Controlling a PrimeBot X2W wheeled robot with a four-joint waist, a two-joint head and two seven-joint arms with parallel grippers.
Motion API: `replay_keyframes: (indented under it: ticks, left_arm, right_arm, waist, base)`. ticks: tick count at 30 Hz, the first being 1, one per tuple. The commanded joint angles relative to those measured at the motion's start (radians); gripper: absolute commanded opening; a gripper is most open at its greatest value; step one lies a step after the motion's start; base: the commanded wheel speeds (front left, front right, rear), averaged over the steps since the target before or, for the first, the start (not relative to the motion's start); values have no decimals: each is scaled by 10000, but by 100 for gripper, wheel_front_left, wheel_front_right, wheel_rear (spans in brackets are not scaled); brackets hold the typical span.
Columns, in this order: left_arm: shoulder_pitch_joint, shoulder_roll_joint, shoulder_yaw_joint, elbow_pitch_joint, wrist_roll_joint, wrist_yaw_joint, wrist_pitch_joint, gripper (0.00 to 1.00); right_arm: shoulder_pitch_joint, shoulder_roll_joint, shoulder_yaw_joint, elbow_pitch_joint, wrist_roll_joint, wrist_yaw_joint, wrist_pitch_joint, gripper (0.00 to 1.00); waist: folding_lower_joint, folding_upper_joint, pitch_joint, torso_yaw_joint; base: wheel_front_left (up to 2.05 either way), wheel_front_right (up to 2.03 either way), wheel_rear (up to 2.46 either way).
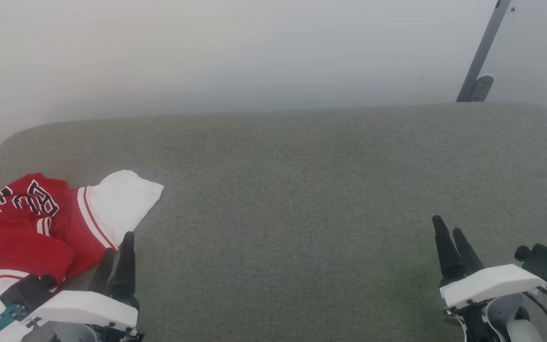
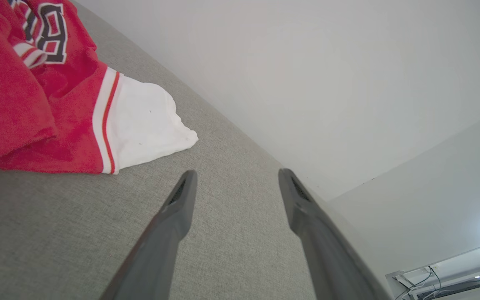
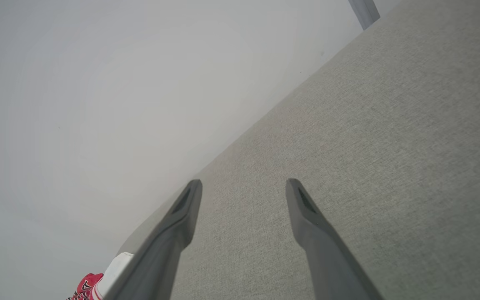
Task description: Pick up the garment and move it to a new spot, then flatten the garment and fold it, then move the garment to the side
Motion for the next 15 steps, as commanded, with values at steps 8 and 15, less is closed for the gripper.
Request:
replay_keyframes:
  ticks: [8, 15]
  left_arm:
    - [7, 208, -12, -113, 1343, -111, -318, 100]
    - [77, 235, 136, -157, 2256, -252, -534, 100]
  right_arm:
    - [-348, -1, -43, -58, -1451, 2, -319, 100]
    - [-390, 4, -90, -47, -2492, 2, -524, 100]
  waist:
    - [0, 0, -8, -29]
    - [0, 0, -25, -49]
  base:
    - [0, 0, 0]
    - [0, 0, 0]
